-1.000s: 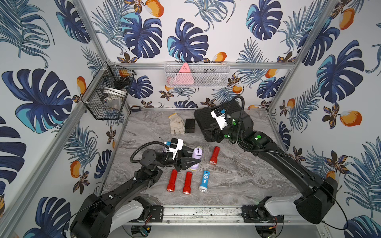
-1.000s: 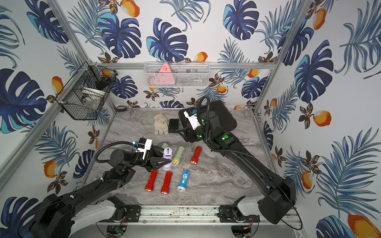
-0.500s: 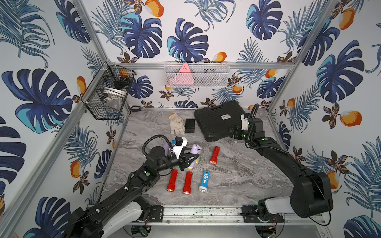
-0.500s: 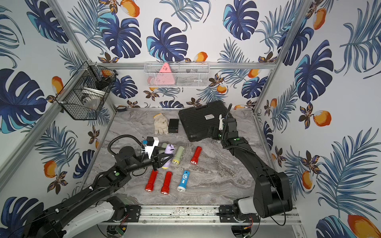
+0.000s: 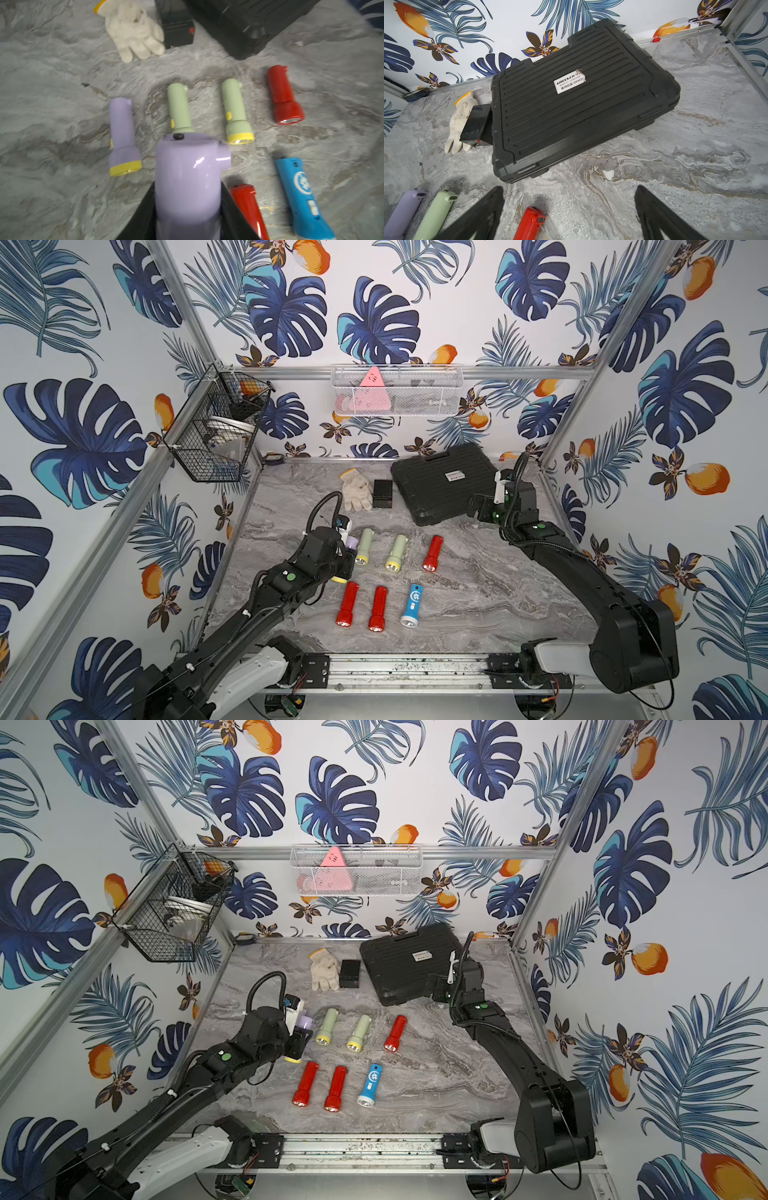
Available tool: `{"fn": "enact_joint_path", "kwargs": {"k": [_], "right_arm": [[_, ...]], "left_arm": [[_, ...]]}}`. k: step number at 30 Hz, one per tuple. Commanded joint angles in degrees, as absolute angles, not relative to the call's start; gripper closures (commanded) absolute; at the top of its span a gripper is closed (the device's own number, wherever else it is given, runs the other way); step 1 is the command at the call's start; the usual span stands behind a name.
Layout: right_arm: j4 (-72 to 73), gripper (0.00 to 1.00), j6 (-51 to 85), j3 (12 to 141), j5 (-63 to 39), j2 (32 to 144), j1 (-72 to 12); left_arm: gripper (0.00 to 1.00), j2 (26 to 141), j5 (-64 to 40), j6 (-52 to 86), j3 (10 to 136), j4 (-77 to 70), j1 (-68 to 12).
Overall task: Close the plug at the bottom of the flashlight
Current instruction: Place the flashlight at the center of the board.
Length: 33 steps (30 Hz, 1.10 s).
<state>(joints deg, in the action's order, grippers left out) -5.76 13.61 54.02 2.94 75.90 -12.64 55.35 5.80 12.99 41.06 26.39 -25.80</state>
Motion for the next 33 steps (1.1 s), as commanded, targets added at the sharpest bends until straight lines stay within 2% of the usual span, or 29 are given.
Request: {"fn": "enact_joint_path", "kwargs": {"k": [1, 6, 13, 15, 20, 26, 30, 33], "right_arm": [[-4.6, 0.0, 12.5, 53.8, 4.1, 74.8, -12.7], [-3.7, 0.0, 12.8, 53.1, 3.7, 73.5, -12.7], [-4.3, 0.0, 13.7, 53.7, 1.4, 74.7, -12.7], [-4.7, 0.0, 13.9, 53.9, 1.3, 75.0, -12.7], [-4.7, 0.0, 13.6, 53.6, 1.4, 74.0, -12.7], [-3.4, 0.0, 13.3, 52.6, 2.5, 71.8, -12.7], [-3.3, 0.0, 13.2, 52.7, 2.2, 72.1, -12.7], [-3.2, 0.0, 13.1, 52.8, 2.1, 72.2, -12.6]], "left_arm": [[1.0, 58.6, 6.5, 17.7, 41.9, 31.6, -23.1], [1.0, 62.9, 6.9, 22.2, 40.5, 34.0, -22.5], [1.0, 60.2, 12.1, 24.2, 36.6, 33.2, -22.3], [1.0, 59.7, 10.7, 24.2, 36.6, 33.7, -21.8], [1.0, 64.8, 10.5, 26.0, 39.0, 38.2, -17.1], [1.0, 71.9, 5.9, 14.3, 44.4, 30.3, -7.5], [1.0, 81.0, 5.9, 7.4, 53.5, 31.3, -4.6], [1.0, 84.2, 5.9, 5.5, 55.0, 26.0, -3.3]]}}
